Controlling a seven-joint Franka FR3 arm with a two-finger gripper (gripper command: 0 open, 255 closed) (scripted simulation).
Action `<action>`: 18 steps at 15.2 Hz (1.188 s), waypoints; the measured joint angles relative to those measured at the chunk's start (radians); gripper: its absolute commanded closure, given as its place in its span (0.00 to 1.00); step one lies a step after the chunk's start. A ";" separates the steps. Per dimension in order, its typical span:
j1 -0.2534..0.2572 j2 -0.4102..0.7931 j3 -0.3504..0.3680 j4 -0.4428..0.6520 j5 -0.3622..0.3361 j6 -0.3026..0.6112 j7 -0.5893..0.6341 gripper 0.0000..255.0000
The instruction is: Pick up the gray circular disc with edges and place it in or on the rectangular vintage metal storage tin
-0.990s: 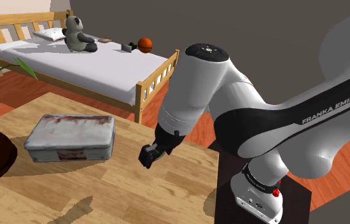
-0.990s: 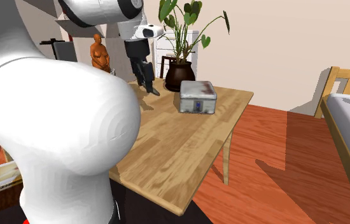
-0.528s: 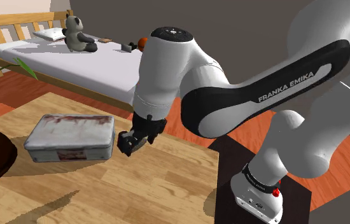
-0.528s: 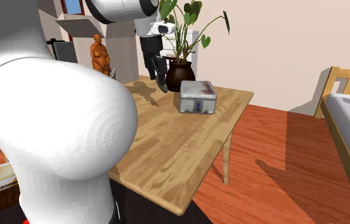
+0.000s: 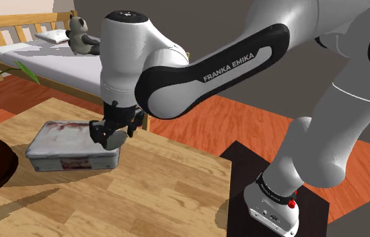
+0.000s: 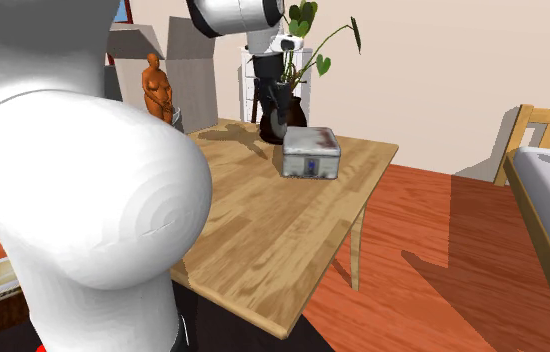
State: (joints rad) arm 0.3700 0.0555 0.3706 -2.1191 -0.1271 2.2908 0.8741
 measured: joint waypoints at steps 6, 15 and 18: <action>0.004 0.222 -0.025 0.301 -0.076 -0.092 -0.007 1.00; 0.036 0.471 -0.059 0.621 -0.133 -0.172 -0.027 1.00; 0.035 0.481 -0.063 0.598 -0.139 -0.139 -0.022 1.00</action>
State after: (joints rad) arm 0.4047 0.5370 0.3078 -1.5212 -0.2660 2.1522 0.8522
